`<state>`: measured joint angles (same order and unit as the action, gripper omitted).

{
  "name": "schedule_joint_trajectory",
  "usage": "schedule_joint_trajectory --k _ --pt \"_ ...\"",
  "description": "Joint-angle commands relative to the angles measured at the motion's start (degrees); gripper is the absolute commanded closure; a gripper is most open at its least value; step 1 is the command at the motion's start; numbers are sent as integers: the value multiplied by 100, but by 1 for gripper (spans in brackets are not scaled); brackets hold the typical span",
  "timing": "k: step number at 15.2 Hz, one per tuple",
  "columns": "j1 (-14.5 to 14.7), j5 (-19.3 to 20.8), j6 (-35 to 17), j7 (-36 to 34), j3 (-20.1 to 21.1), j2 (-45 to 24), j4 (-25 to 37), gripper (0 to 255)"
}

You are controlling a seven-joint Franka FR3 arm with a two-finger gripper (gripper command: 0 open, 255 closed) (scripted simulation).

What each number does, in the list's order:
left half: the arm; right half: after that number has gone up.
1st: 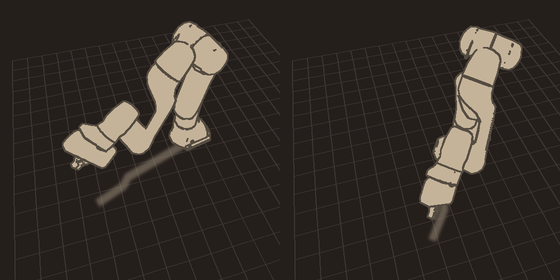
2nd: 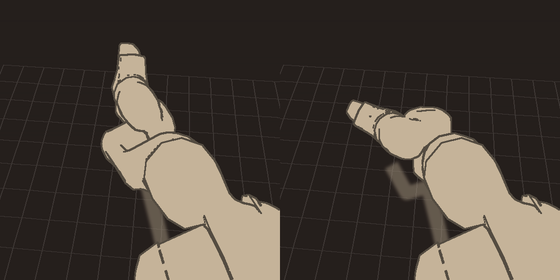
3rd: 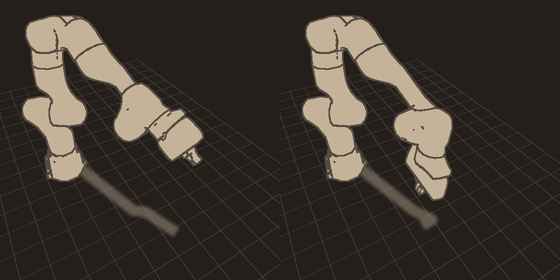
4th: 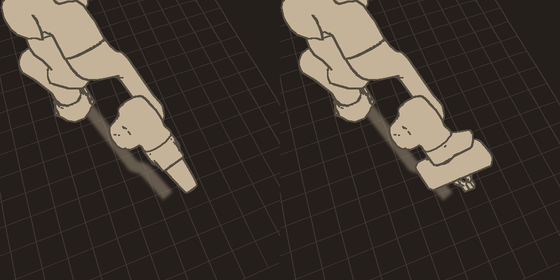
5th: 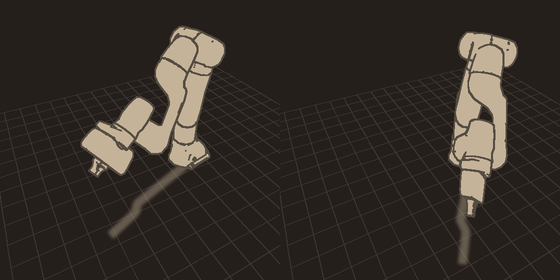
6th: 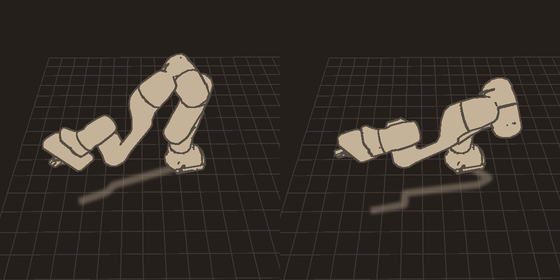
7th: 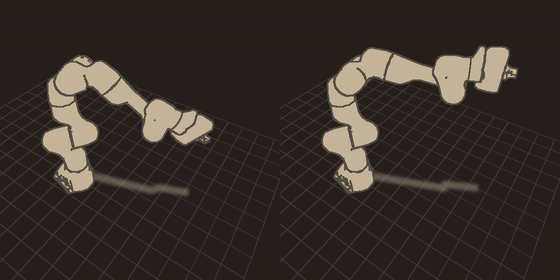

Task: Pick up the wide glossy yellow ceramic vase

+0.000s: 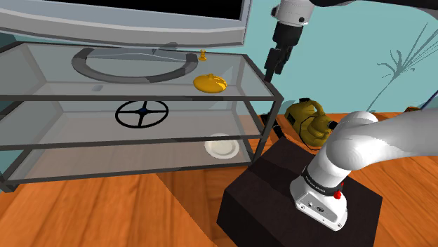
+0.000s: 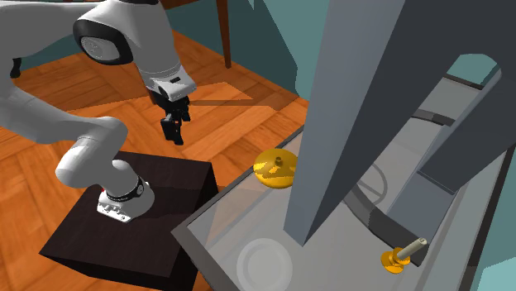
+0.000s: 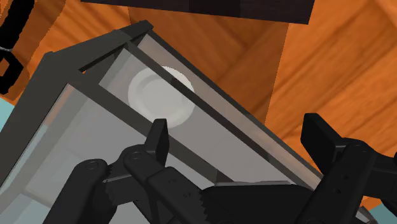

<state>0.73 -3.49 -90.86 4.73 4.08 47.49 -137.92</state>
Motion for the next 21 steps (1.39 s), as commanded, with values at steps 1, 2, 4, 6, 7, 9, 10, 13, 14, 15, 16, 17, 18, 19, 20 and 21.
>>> schedule_joint_trajectory --k 1,2,4,6,7,9,10,13,14,15,16,17,18,19,20,21 --pt "0 0 0 0 0 0 0 0" --pt "-8 4 -148 6 11 -221 83 0" --pt "-26 15 -425 14 34 -665 273 0" --pt "-44 29 -673 19 58 -1111 492 0" --pt "-52 38 -786 20 69 -1335 613 0" --pt "-69 59 -991 18 93 -1782 876 0" --pt "-76 72 -1083 16 105 -2005 1019 0" --pt "-95 118 -1312 2 138 -2672 1488 0" --pt "-99 137 -1374 -5 149 -2895 1659 0" --pt "-104 156 -1428 -12 159 -3117 1837 0" --pt "-108 177 -1474 -20 170 -3339 2023 0" --pt "-110 199 -1514 -29 180 -3561 2216 0" --pt "-112 223 -1545 -38 190 -3784 2417 0" --pt "-113 247 -1569 -48 199 -4008 2626 0" --pt "-112 273 -1585 -58 208 -4232 2844 0" --pt "-110 299 -1594 -68 216 -4458 3070 0"
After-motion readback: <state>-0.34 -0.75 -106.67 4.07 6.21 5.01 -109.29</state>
